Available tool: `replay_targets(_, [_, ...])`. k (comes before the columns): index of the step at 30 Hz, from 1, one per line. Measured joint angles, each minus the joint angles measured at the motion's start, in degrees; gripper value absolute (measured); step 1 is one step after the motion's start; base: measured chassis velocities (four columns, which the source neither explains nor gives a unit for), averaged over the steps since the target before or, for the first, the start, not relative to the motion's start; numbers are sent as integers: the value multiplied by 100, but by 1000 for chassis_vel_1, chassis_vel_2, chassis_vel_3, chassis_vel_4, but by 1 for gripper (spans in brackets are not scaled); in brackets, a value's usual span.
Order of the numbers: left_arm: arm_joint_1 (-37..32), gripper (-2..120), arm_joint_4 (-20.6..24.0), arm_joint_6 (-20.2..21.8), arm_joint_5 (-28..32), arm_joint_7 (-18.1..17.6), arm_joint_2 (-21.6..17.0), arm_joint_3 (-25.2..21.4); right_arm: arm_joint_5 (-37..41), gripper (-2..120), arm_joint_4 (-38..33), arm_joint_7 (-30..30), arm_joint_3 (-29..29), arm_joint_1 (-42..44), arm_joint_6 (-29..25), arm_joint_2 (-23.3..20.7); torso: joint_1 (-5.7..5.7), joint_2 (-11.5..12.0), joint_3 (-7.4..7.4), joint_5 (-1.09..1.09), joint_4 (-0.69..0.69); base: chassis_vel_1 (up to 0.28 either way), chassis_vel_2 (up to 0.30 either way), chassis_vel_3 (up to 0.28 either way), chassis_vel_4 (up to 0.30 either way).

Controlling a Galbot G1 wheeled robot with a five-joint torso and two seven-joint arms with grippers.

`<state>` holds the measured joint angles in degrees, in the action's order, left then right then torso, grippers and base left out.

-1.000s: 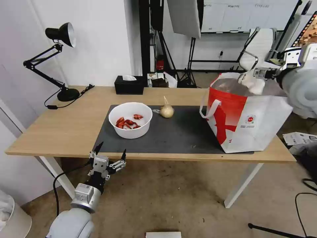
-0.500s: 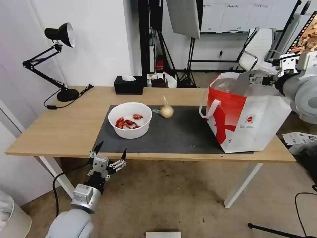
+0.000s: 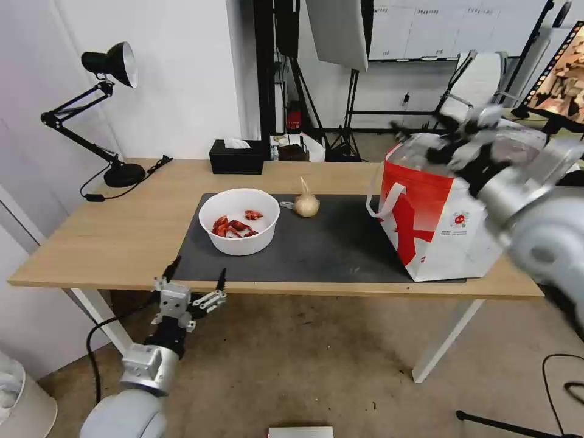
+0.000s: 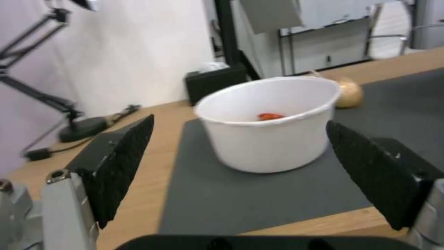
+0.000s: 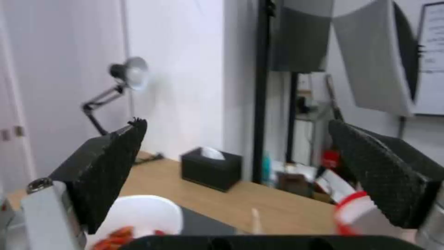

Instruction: Pick up the trash from the table and place it into the takeout bag.

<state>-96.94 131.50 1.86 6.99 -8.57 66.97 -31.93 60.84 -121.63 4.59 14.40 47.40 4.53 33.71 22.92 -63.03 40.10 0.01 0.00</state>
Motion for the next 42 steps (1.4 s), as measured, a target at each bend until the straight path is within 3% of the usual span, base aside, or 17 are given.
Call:
replay_targets(1, [-104, 100, 29, -44, -23, 0, 65, -74, -221, 100, -26, -111, 24, 275, -184, 163, 0, 0, 0, -4, 9, 0, 0, 0, 0])
replay_targets(2, [-104, 100, 29, -44, -23, 0, 65, -74, -221, 100, -26, -111, 24, 275, -184, 163, 0, 0, 0, -4, 9, 0, 0, 0, 0])
replay_targets(5, [-198, 100, 57, -105, -60, -1, 144, -129, -980, 100, -84, -178, 409, 1375, -627, 615, 0, 0, 0, -3, 1, 0, 0, 0, 0])
replay_targets(7, [-198, 100, 57, -105, -60, -1, 144, -129, -980, 100, -84, -178, 409, 1375, -627, 615, 0, 0, 0, -3, 1, 0, 0, 0, 0])
replay_targets(9, [-200, 100, 24, -124, -98, -1, 196, -99, -1717, 100, -68, -111, 751, 2533, -889, 1103, 0, 0, 0, 0, -3, 0, 0, 0, 0])
replay_targets(13, [-185, 100, -67, -143, -140, -1, 233, -47, -2285, 100, 23, -45, 897, 3408, -1098, 1575, -1, 0, 0, -1, -3, 0, 0, 0, 0])
replay_targets(22, [-154, 100, -144, -159, -185, 9, 264, 34, -2668, 100, 111, 170, 884, 3987, -1209, 1990, -1, 0, 0, -2, -2, 0, 0, 0, 0])
replay_targets(42, [-83, 100, -239, -159, -186, 24, 212, 126, -2479, 100, 235, 243, 673, 3956, -1060, 2053, 0, 1, 0, -1, 0, 0, 0, 0, 0])
